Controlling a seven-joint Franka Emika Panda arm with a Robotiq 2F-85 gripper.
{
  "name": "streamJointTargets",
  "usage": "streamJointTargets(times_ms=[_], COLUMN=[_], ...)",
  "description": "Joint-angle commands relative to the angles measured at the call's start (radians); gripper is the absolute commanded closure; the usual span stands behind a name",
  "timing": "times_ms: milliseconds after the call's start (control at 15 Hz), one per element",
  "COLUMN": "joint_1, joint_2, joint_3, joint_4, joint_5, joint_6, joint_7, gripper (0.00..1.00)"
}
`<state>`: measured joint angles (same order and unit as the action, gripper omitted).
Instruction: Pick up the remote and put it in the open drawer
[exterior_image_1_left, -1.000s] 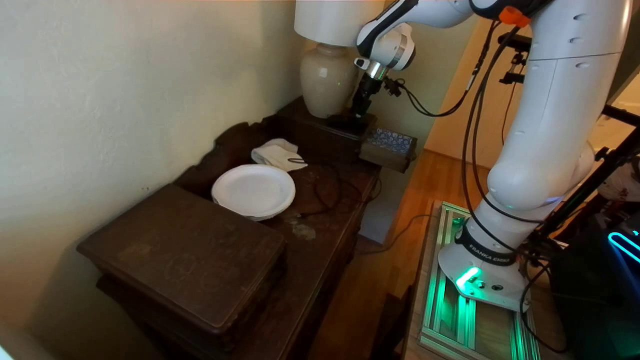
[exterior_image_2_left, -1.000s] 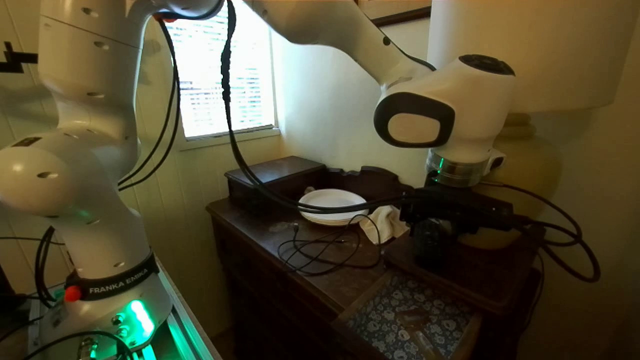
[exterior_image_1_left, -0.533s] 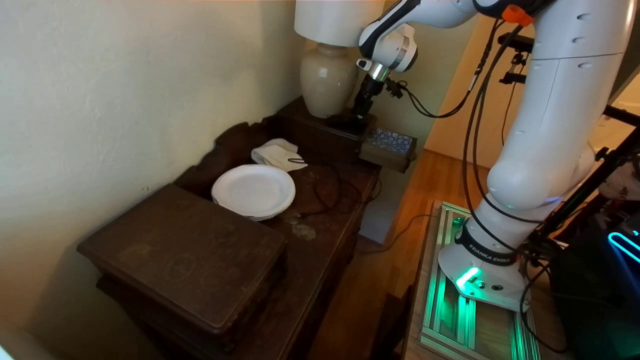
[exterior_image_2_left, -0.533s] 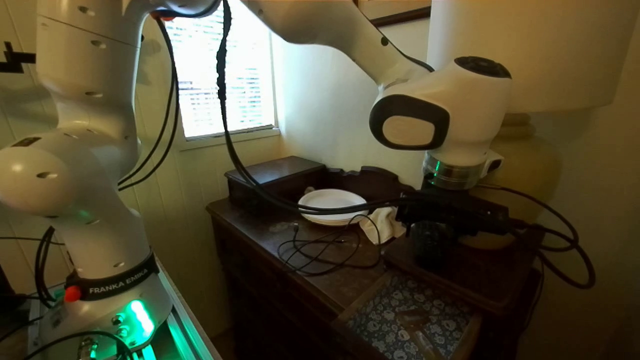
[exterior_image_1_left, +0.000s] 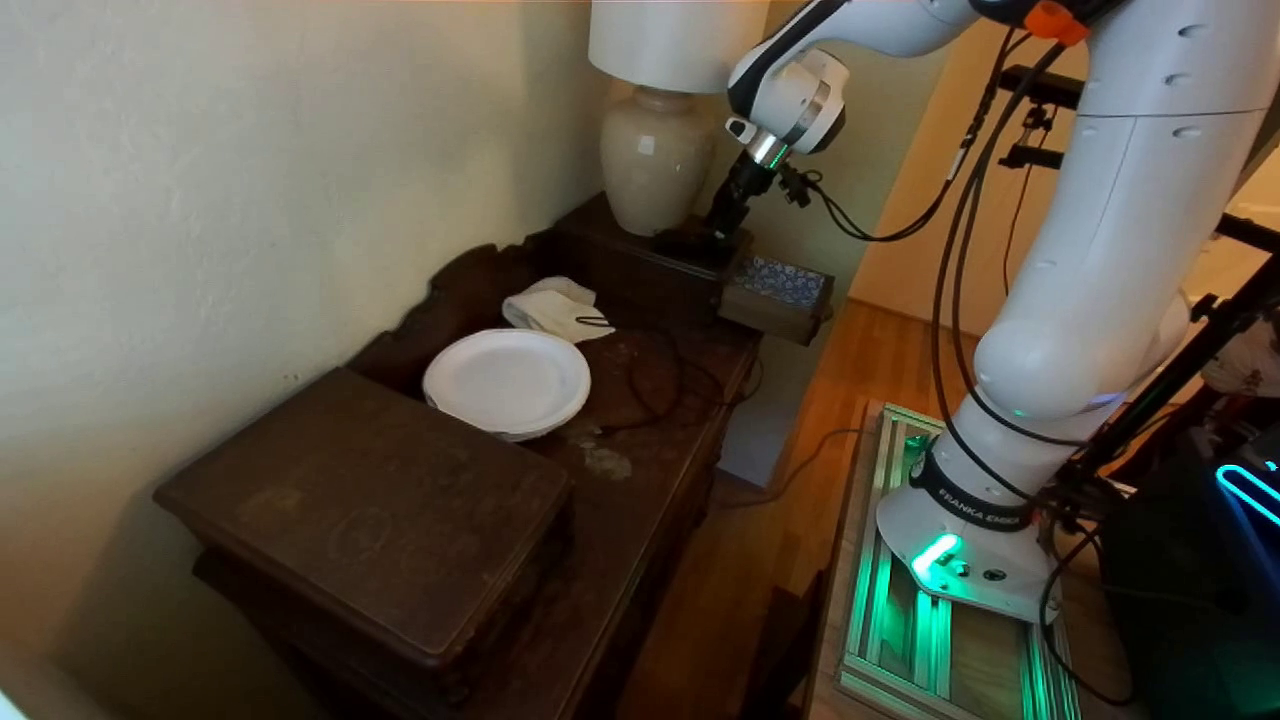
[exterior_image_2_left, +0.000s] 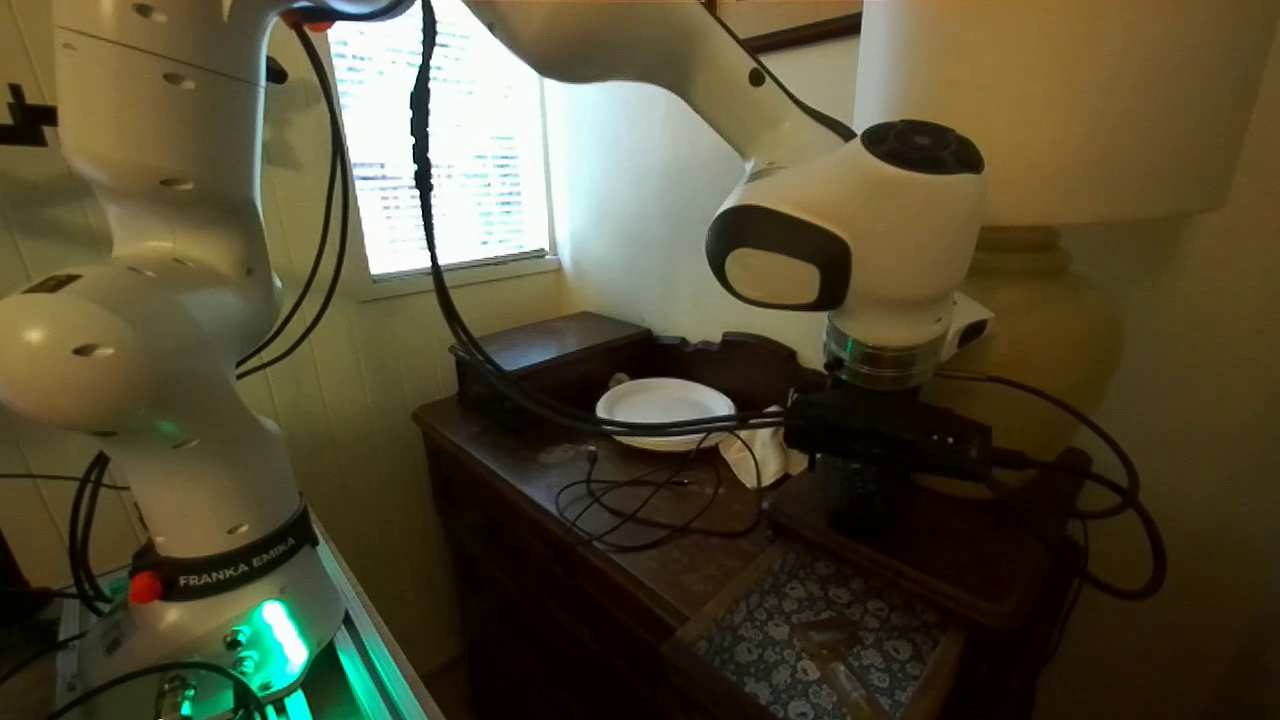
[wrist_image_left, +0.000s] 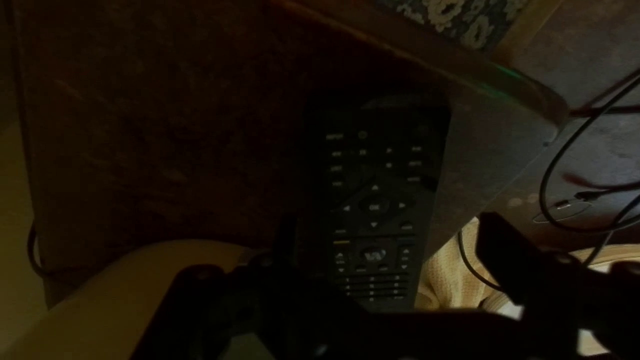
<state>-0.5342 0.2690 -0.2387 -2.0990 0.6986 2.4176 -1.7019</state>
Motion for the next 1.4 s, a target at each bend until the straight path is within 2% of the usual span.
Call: streamJointTargets(times_ms=[0, 333, 533, 600, 800, 1133, 1333], joint_1=[-0.004, 0.002, 0.007, 0.010, 0.013, 0.035, 0.048], joint_2=[-0.036, -0.026, -0.021, -0.020, -0.024, -0.069, -0.135], joint_3=[0.006, -0.010, -0.020, -0.024, -0.032, -0.067, -0.101], joint_4=[-0.057, -0.065, -0.071, -0.073, -0.078, -0.122, -0.198], joint_5=[0.103, 0.182, 0.201, 0.203, 0.192, 0.097, 0.016], joint_6=[0.045, 0.037, 0.042, 0.043, 0.050, 0.016, 0.015], joint_7=[-0.101, -0.162, -0.175, -0.176, -0.172, -0.066, 0.017], gripper=[0.07, 0.05, 0.25, 0.43, 0.64, 0.65, 0.65])
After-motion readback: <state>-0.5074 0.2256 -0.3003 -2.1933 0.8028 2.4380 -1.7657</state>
